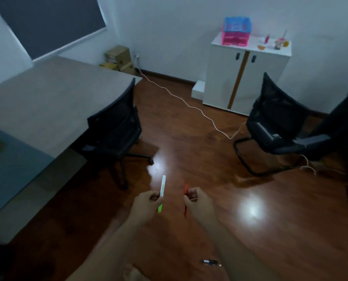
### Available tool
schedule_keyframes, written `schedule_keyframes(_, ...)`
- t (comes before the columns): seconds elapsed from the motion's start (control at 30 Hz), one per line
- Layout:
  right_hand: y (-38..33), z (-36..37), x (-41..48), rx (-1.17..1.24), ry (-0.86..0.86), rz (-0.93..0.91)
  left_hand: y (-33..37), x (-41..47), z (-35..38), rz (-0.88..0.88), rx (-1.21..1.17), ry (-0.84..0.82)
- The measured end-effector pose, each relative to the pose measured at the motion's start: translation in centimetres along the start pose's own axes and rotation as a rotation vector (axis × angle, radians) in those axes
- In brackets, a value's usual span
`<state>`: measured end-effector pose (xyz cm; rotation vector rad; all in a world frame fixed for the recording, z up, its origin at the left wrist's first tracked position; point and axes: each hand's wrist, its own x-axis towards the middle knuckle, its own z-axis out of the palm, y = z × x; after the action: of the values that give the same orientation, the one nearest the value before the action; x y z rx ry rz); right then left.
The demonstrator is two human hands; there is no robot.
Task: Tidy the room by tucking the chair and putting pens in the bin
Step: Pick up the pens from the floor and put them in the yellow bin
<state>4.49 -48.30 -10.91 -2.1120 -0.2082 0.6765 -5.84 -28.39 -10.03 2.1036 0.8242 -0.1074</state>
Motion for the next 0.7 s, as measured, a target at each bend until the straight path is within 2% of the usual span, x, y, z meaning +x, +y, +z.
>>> schedule_keyframes(0.27, -10.4, 8.8, 1.5, -0.033, -0.128, -0.115, -7.0, -0.5, -9.8, -0.111, -0.11, 0.165)
schedule_keyframes(0.7, -24.8, 29.4, 5.1, -0.158, -0.306, -0.327, -21.2, 0.3, -28.1, -0.257, -0.289, 0.352)
